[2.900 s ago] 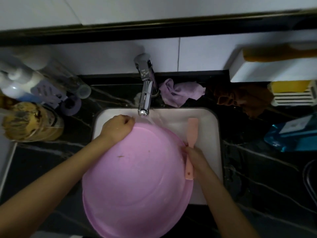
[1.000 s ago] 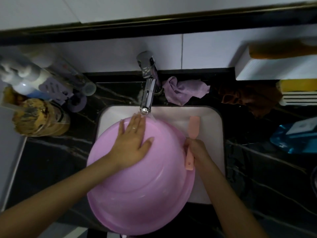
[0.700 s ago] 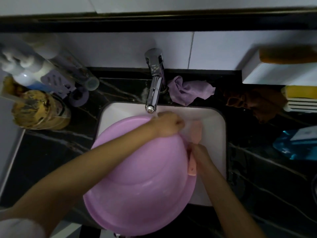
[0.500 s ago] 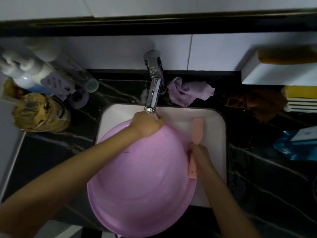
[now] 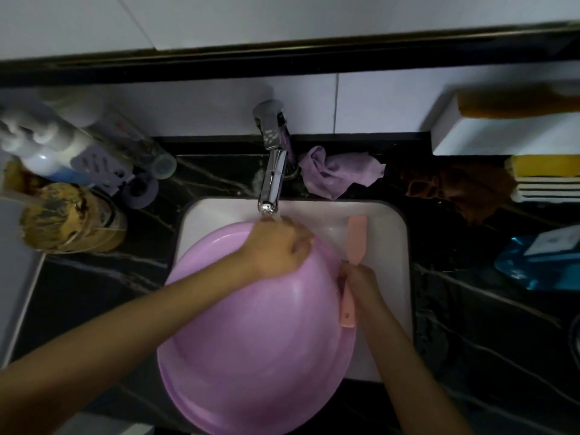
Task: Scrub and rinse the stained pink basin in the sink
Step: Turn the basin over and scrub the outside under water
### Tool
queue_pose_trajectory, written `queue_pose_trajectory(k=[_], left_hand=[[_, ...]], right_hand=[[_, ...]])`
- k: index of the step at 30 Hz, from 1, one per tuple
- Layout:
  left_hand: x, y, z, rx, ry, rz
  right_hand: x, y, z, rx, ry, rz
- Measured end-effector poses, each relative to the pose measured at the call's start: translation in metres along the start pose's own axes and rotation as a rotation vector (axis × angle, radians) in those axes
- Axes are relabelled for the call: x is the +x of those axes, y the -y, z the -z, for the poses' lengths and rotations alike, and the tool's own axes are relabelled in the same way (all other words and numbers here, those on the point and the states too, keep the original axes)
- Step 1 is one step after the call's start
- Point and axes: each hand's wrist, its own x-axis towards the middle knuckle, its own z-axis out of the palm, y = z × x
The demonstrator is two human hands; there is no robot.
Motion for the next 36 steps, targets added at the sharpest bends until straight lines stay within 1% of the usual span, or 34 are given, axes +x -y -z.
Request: queue_pose_trajectory(k=[1,2,3,4,6,7,9,11,13,15,17,20,22,25,28,30,31,32,34,35,36], left_hand=[[-0.005,-0.012,-0.001,-0.008,-0.017,-0.133],[-0.008,-0.016,-0.004,-0.014,-0.020,-0.217],[-0.007,-0.013,-0.003,-0.052,0.006,-0.236],[-0.004,-0.006,-0.001,-0.115,0.047,-0.191],[0.003,0.006,0.003,-0.248,0.088,-0.037],[0.007,0.012,0.004,-0.267,0.106,0.029],[0.015,0.019,0.004,-0.257,0.152,0.088],[0.013,0.017,0.003,-0.240,0.131,0.055],[0.007,0.017,0.002,-0.227,0.067,0.029],[0.006,0.017,0.003,-0.202,0.016,0.085],[0.008,0.017,0.004,-0.177,-0.009,0.205],[0.006,0.022,0.005,-0.149,-0.027,0.408],[-0.003,0.033,0.003,-0.158,-0.003,0.538],[-0.019,0.039,0.002,-0.156,0.001,0.573],[-0.020,0.032,0.007,-0.104,0.002,0.572],[-0.012,0.029,0.010,-0.063,0.020,0.557],[-0.008,0.025,0.012,-0.050,0.022,0.518],[-0.004,0.019,0.013,-0.043,0.013,0.441],[0.002,0.001,0.006,-0.025,0.014,0.178],[0.004,-0.012,0.004,0.000,0.050,0.046],[0.006,-0.020,0.003,0.037,0.121,-0.036]], right_hand=[[-0.001,0.001,0.000,0.007,0.008,0.000],[-0.001,0.001,0.000,0.024,0.014,-0.006],[0.001,0.001,0.000,0.035,0.019,-0.008],[0.002,0.001,0.001,0.036,0.021,-0.012],[0.000,0.006,0.002,0.030,0.049,-0.032],[-0.003,0.007,0.003,0.051,0.098,-0.053],[-0.007,0.011,0.009,0.100,0.229,-0.107],[-0.013,0.014,0.022,0.074,0.356,-0.136],[-0.014,0.013,0.039,-0.028,0.409,-0.156],[-0.016,0.009,0.055,-0.053,0.428,-0.175],[-0.019,0.002,0.066,-0.035,0.440,-0.185],[-0.032,-0.012,0.062,0.019,0.434,-0.157],[-0.033,-0.025,0.051,0.064,0.342,-0.127],[-0.034,-0.027,0.033,0.062,0.165,-0.074],[-0.031,-0.019,0.020,0.090,0.103,-0.027],[-0.027,-0.008,0.012,0.070,0.068,0.021],[-0.026,-0.004,0.009,0.056,0.050,0.043],[-0.023,0.000,0.006,0.048,0.037,0.062],[-0.022,0.001,0.004,0.042,0.015,0.070],[-0.022,0.000,0.003,0.044,0.010,0.069],[-0.021,-0.002,0.003,0.045,0.007,0.066]])
